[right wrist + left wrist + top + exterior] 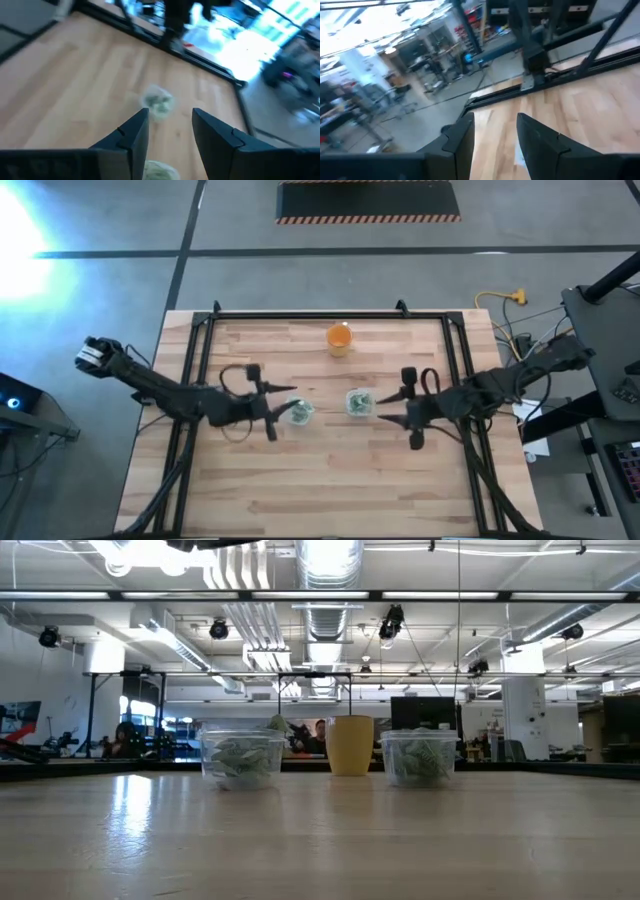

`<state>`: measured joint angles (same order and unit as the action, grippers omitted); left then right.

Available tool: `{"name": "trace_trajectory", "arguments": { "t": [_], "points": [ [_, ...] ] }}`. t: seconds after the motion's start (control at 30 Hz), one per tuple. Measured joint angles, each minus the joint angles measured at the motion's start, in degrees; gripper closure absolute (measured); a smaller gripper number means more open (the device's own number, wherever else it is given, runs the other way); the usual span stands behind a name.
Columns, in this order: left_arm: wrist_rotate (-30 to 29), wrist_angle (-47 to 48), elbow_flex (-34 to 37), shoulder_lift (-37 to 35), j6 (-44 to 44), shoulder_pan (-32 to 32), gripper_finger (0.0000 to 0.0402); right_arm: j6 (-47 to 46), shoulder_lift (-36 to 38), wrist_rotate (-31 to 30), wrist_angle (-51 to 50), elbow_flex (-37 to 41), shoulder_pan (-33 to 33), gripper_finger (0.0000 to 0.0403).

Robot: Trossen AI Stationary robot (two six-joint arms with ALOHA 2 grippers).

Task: Pick and place items into bin
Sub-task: Return to Home Position

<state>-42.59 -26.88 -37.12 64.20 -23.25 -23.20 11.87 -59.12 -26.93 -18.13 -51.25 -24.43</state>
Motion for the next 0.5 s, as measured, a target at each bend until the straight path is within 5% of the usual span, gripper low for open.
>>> {"name": "trace_trajectory", "arguments": {
  "t": [0.2,0.5],
  "points": [
    [26.4,1.0,0.0,-1.8,0.3,11.0,0.0271,0.3,3.4,3.1,-0.1,3.2,0.0,0.0265],
    [28.4,9.0,0.5,-7.2,0.4,16.9,0.0271,-1.8,9.6,1.5,-3.3,5.6,0.3,0.0269]
  ]
}}
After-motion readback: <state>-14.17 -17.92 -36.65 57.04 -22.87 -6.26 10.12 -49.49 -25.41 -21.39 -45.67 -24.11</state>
